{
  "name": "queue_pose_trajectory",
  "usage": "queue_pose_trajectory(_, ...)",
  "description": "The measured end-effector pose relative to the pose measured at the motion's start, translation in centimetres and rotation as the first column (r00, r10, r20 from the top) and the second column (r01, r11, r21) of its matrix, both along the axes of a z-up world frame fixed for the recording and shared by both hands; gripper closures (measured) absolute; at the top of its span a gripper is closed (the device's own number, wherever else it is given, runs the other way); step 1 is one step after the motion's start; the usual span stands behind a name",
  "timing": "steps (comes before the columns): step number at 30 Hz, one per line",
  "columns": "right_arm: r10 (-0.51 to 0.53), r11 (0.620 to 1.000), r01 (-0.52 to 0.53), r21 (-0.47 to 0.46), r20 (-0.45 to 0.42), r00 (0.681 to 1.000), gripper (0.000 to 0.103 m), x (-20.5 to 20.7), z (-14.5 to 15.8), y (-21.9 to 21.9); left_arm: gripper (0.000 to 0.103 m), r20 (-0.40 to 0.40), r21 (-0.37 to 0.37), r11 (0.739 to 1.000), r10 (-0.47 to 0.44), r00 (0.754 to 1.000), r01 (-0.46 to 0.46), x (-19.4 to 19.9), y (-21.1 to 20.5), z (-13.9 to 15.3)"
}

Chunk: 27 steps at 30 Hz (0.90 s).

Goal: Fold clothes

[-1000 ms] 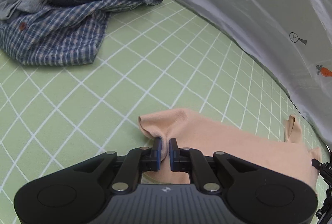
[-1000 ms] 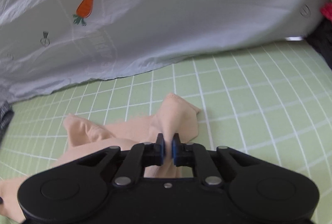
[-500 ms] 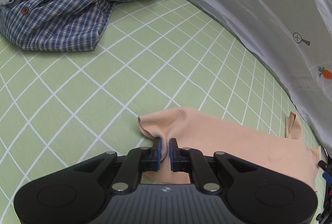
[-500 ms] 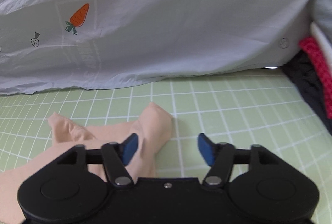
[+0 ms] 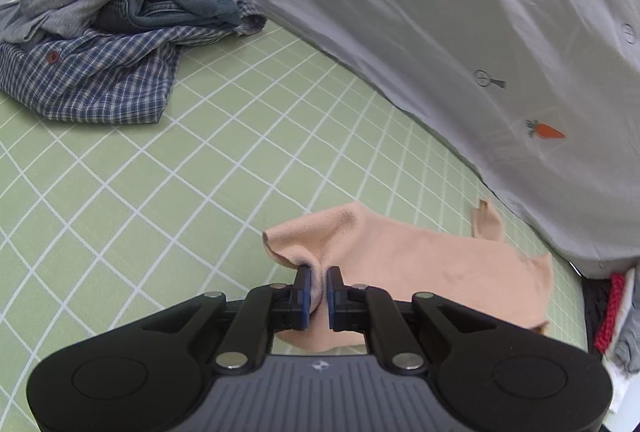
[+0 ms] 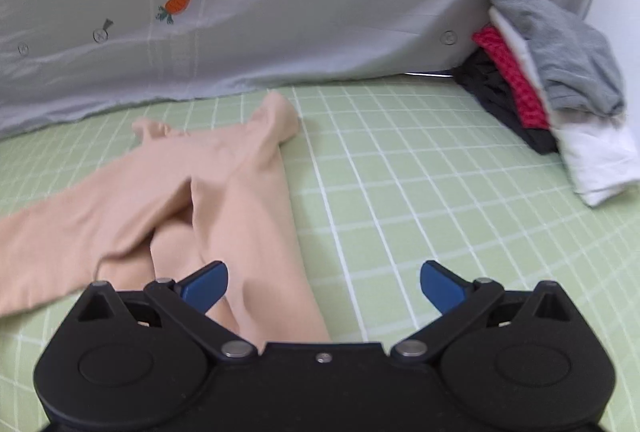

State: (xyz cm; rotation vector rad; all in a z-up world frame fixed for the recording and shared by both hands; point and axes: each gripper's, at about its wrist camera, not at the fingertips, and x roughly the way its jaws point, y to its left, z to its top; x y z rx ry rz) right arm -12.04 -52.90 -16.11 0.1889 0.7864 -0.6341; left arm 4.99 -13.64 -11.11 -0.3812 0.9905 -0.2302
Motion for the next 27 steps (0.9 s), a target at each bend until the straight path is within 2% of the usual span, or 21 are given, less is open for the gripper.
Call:
queue_pose_trajectory(4, 0.006, 1.0, -0.006, -0.007, -0.032, 0.999, 0.001, -1.6, -0.1, 2.9, 0.094, 0.009, -0.008, 0.998, -0.064, 0.998, 0.064, -1.1, -0.2, 0.8)
queue_pose_trajectory(6, 0.012, 1.0, -0.013, -0.022, -0.041, 0.999, 0.005, -2.1, -0.3, 4.3, 0.094, 0.018, -0.01, 0.995, -0.094, 0.995, 0.095, -1.4, -0.1, 1.1)
queue_pose_trajectory(11, 0.004, 1.0, -0.004, 0.004, -0.048, 0.999, 0.031, -3.3, -1.0, 6.9, 0.094, 0.039, -0.004, 0.987, -0.162, 0.986, 0.162, -1.7, 0.2, 1.7)
queue_pose_trajectory(13, 0.0, 1.0, 0.001, 0.031, -0.053, 0.999, 0.052, -3.6, -1.5, 7.2, 0.094, 0.045, -0.003, 0.983, -0.183, 0.982, 0.184, -1.6, 0.2, 2.0)
queue_pose_trajectory(17, 0.011, 0.996, -0.008, 0.084, -0.032, 0.999, 0.067, -4.0, -2.0, 7.6, 0.094, 0.066, -0.001, 0.974, -0.226, 0.972, 0.227, -1.5, 0.2, 2.5)
queue_pose_trajectory(19, 0.018, 0.997, -0.014, 0.078, -0.047, 0.999, 0.084, -3.8, -2.3, 8.0, 0.094, 0.073, -0.005, 0.97, -0.241, 0.968, 0.242, -1.4, 0.3, 2.7)
queue_pose_trajectory(24, 0.007, 0.997, -0.004, 0.076, -0.042, 0.999, 0.101, -4.3, -2.2, 8.4, 0.094, 0.081, -0.017, 0.966, -0.256, 0.963, 0.258, -1.1, 0.7, 2.9)
queue_pose_trajectory(27, 0.002, 0.997, -0.001, 0.071, -0.015, 1.0, 0.102, -5.1, -1.5, 8.7, 0.094, 0.077, -0.029, 0.966, -0.255, 0.964, 0.258, -1.0, 0.8, 2.9)
